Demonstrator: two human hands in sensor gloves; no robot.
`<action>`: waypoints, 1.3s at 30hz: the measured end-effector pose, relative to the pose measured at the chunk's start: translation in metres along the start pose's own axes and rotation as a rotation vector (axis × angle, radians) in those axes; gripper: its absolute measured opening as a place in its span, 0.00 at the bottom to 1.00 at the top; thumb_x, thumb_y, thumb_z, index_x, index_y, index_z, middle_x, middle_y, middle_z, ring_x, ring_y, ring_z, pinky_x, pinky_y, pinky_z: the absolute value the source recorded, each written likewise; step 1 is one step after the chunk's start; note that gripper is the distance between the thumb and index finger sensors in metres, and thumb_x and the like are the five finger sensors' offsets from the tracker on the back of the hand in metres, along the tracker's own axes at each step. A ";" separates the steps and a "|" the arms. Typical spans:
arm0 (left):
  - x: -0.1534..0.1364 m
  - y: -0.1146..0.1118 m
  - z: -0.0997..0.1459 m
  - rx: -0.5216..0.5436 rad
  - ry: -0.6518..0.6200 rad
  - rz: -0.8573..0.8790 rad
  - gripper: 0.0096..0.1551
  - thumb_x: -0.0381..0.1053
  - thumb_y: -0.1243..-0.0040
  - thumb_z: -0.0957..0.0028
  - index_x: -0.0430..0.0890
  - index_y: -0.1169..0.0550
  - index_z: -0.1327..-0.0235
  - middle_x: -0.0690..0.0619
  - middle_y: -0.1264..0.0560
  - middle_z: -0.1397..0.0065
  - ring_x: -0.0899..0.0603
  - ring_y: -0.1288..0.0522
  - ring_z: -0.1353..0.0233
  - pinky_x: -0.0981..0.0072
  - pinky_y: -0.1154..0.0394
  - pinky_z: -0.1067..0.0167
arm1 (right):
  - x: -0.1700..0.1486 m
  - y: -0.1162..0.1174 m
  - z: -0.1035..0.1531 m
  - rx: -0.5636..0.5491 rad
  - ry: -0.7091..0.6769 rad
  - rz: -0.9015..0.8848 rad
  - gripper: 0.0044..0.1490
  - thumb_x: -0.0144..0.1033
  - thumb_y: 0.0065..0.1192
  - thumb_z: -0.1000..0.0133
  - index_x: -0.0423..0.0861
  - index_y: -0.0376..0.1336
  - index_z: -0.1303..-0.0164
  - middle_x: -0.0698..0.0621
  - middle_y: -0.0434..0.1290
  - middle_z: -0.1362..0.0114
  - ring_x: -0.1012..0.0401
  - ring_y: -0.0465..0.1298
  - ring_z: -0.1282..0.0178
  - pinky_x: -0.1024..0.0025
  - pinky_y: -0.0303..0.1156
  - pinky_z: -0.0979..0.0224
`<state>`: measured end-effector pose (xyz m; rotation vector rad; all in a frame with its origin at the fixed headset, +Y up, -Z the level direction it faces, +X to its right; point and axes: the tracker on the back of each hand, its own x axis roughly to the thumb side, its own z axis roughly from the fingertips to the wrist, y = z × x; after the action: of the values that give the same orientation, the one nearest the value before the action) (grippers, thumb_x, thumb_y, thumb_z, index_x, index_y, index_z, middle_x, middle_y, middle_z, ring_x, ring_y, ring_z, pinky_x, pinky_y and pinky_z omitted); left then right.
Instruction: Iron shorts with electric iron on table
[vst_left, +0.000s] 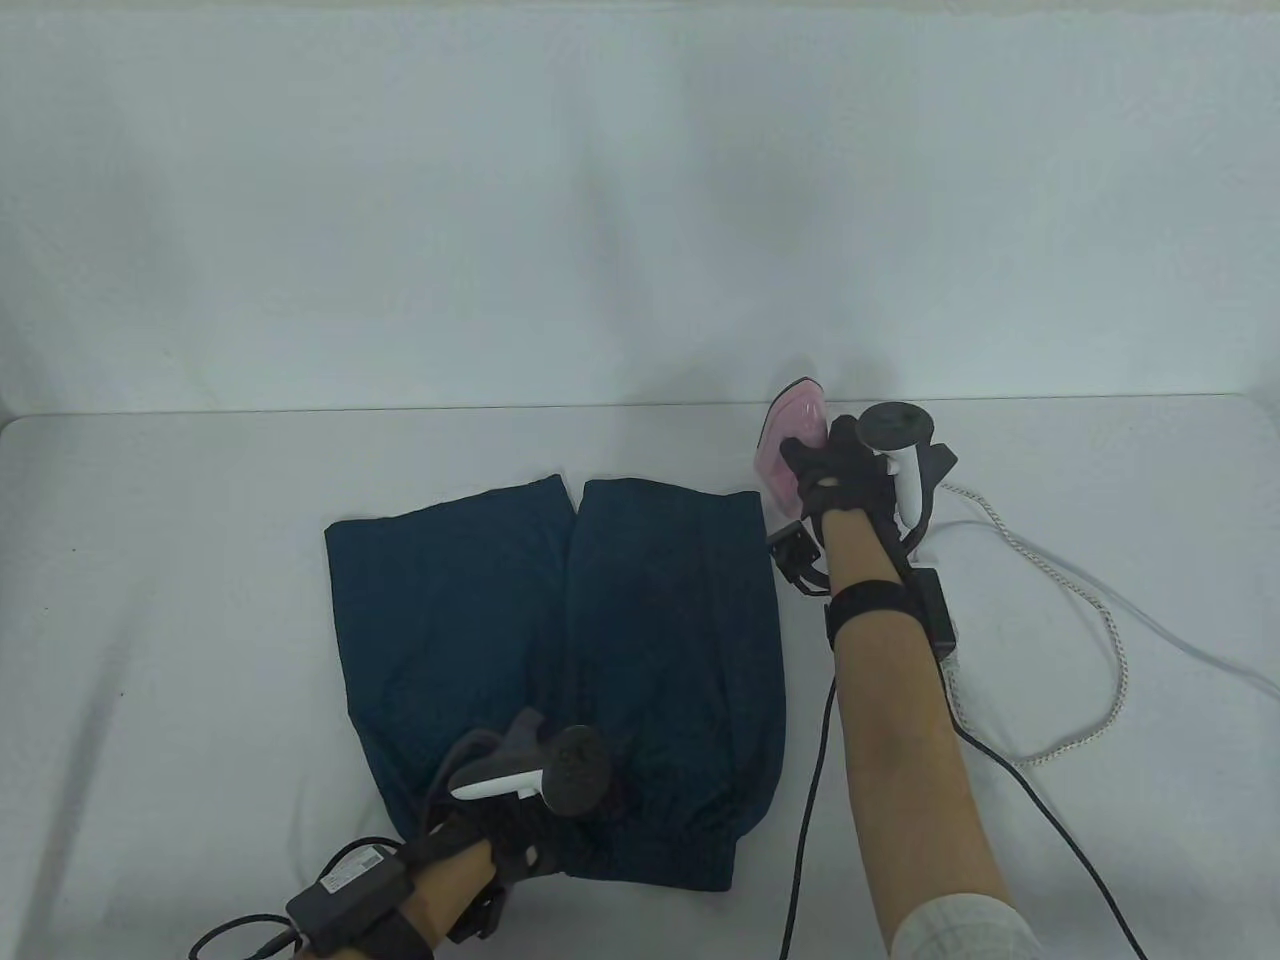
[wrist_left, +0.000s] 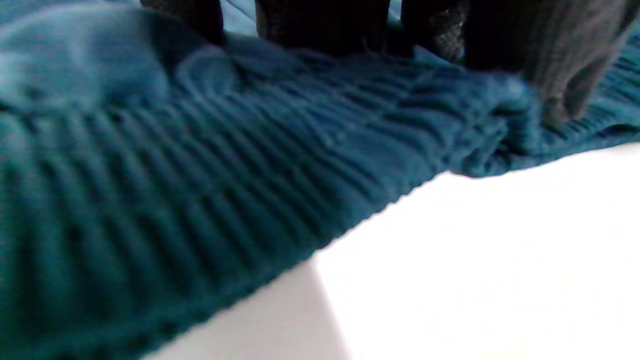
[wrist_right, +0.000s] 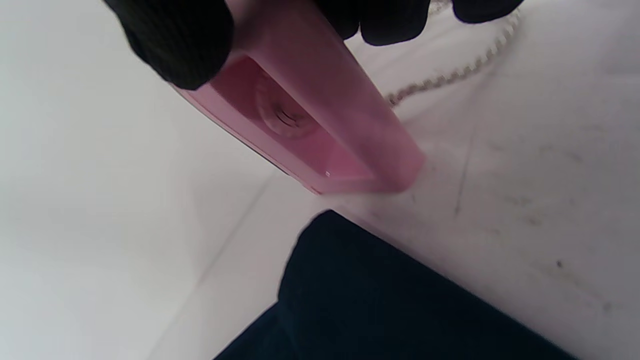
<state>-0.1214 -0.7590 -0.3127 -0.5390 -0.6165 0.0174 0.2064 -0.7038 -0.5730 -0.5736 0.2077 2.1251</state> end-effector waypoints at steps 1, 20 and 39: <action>0.000 0.000 0.000 -0.001 -0.001 0.002 0.44 0.67 0.33 0.55 0.67 0.38 0.24 0.59 0.41 0.21 0.46 0.37 0.27 0.35 0.42 0.25 | -0.003 0.003 -0.003 0.012 0.011 -0.022 0.51 0.58 0.65 0.42 0.53 0.43 0.17 0.52 0.56 0.16 0.45 0.60 0.15 0.36 0.58 0.22; -0.004 0.000 -0.001 0.006 -0.013 0.021 0.43 0.67 0.34 0.54 0.68 0.37 0.24 0.60 0.41 0.22 0.47 0.37 0.28 0.36 0.43 0.26 | -0.019 0.011 -0.024 0.189 -0.109 -0.534 0.30 0.46 0.78 0.45 0.62 0.63 0.35 0.61 0.69 0.30 0.54 0.62 0.15 0.21 0.48 0.24; -0.003 0.001 -0.001 -0.009 -0.006 0.014 0.43 0.66 0.35 0.53 0.67 0.38 0.23 0.60 0.42 0.22 0.47 0.37 0.28 0.36 0.43 0.26 | 0.099 0.041 0.050 0.075 -0.555 0.335 0.34 0.50 0.81 0.51 0.61 0.64 0.36 0.61 0.72 0.37 0.59 0.77 0.41 0.39 0.71 0.40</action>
<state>-0.1233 -0.7594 -0.3158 -0.5519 -0.6191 0.0300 0.1081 -0.6375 -0.5784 0.1177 0.0711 2.4968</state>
